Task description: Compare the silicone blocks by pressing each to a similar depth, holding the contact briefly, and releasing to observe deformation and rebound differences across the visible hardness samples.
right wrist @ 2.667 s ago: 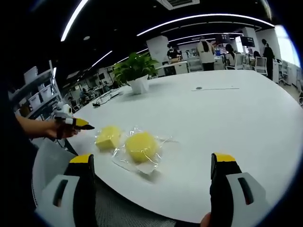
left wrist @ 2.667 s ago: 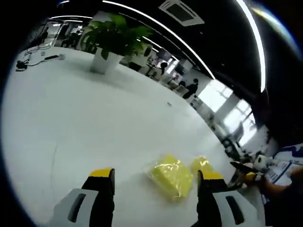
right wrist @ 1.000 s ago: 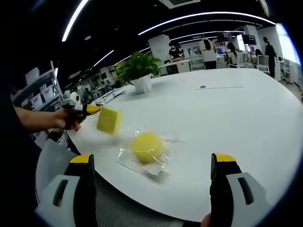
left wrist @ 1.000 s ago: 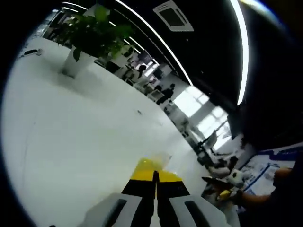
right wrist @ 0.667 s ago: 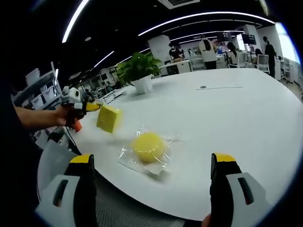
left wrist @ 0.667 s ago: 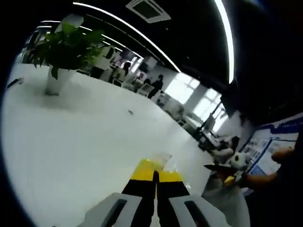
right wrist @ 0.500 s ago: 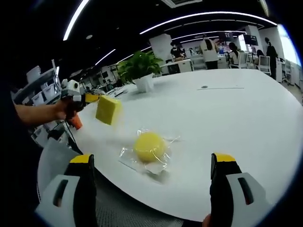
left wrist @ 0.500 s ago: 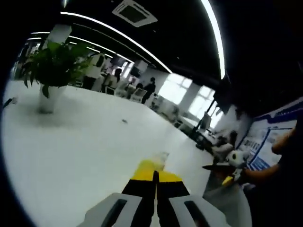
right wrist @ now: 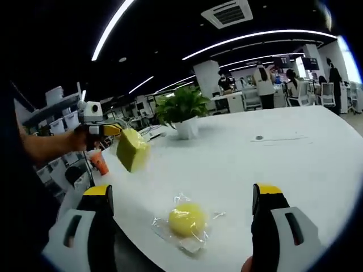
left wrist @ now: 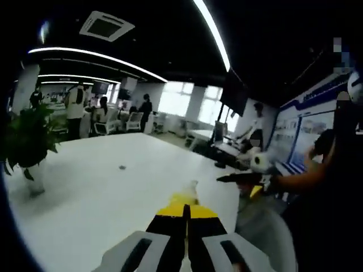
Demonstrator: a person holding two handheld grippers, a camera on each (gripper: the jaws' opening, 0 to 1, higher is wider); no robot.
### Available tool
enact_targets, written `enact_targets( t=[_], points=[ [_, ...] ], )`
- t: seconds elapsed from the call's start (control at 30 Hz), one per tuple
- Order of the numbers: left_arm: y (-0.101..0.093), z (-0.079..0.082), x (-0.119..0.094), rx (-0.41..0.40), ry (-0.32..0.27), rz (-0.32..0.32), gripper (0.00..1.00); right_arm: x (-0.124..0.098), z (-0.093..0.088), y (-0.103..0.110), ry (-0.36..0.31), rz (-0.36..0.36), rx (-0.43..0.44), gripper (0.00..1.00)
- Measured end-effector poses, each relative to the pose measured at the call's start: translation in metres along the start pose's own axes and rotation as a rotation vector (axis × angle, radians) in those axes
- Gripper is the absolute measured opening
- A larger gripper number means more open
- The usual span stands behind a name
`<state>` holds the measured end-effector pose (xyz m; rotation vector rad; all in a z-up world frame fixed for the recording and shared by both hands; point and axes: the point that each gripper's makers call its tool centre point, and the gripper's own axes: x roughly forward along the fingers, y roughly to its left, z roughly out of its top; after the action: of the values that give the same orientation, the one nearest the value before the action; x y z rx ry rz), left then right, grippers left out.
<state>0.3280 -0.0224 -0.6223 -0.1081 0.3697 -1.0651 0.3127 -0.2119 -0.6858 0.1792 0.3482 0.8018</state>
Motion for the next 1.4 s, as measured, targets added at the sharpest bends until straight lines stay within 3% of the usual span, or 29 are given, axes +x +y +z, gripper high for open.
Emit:
enact_targets(
  t=[0.13, 0.27, 0.33, 0.53, 0.63, 0.77, 1.0, 1.07, 1.2, 1.4],
  points=[
    [-0.013, 0.009, 0.004, -0.025, -0.034, -0.042, 0.00, 0.010, 0.013, 0.015, -0.003, 0.078, -0.017, 0.96],
    [-0.024, 0.027, 0.004, -0.052, -0.087, -0.078, 0.00, 0.024, 0.024, 0.038, -0.016, 0.210, -0.028, 0.96],
    [-0.029, 0.036, 0.004, -0.053, -0.103, -0.094, 0.00, 0.031, 0.027, 0.042, -0.027, 0.237, -0.039, 0.96],
    [-0.037, 0.050, 0.004, -0.037, -0.113, -0.108, 0.00, 0.053, 0.033, 0.065, -0.026, 0.334, -0.098, 0.96],
    [-0.042, 0.054, 0.005, -0.029, -0.112, -0.114, 0.00, 0.061, 0.044, 0.077, -0.069, 0.378, -0.115, 0.96],
    [-0.051, 0.056, 0.004, -0.015, -0.109, -0.132, 0.00, 0.065, 0.052, 0.091, -0.096, 0.455, -0.128, 0.83],
    [-0.065, 0.069, 0.004, -0.022, -0.146, -0.161, 0.00, 0.071, 0.062, 0.111, -0.121, 0.546, -0.036, 0.77],
    [-0.066, 0.071, 0.004, -0.016, -0.151, -0.163, 0.00, 0.070, 0.063, 0.115, -0.130, 0.555, -0.039, 0.70],
    [-0.068, 0.076, 0.003, -0.038, -0.174, -0.174, 0.00, 0.071, 0.074, 0.119, -0.171, 0.558, -0.025, 0.67],
    [-0.071, 0.082, 0.001, -0.044, -0.200, -0.177, 0.00, 0.068, 0.080, 0.124, -0.199, 0.573, -0.015, 0.50]
  ],
)
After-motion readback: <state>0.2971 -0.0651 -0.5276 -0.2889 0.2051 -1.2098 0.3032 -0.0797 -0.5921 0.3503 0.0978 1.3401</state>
